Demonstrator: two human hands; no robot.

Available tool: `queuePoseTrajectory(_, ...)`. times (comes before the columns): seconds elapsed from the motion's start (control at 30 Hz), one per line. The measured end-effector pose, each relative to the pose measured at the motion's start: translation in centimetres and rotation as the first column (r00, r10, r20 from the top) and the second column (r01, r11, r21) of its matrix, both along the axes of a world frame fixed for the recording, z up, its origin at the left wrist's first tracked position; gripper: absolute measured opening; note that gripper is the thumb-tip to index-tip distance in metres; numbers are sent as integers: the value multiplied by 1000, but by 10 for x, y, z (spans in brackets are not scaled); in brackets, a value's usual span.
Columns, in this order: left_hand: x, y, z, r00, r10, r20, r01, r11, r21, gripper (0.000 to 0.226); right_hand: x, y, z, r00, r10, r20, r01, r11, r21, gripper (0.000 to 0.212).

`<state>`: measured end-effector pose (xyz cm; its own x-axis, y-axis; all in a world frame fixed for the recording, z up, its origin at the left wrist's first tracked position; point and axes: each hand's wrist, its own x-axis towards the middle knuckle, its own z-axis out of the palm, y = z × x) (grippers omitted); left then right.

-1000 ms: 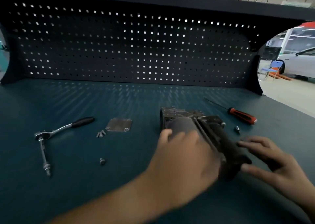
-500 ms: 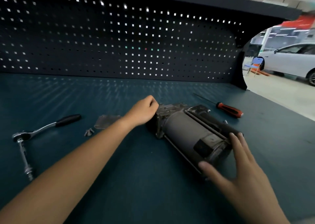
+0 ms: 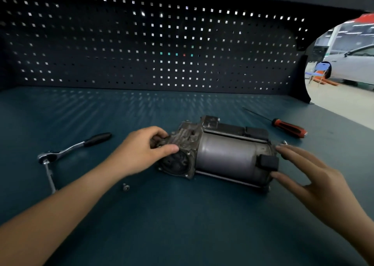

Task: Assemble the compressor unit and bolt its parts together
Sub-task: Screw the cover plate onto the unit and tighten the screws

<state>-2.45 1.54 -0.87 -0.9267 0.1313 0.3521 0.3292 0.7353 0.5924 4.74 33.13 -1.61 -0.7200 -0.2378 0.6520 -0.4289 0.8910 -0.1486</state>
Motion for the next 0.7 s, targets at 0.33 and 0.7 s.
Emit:
queuePoseTrajectory(0.33,-47,25,-5,987,163,5,-163,985,55,57,-80,-7,13,939,-48,340,184,906,-380,27)
queuePoseTrajectory(0.7,-76,29,-9,978,208,10,-206,956,208,52,-130,-35,14,935,-4,356,291,584,-758,27)
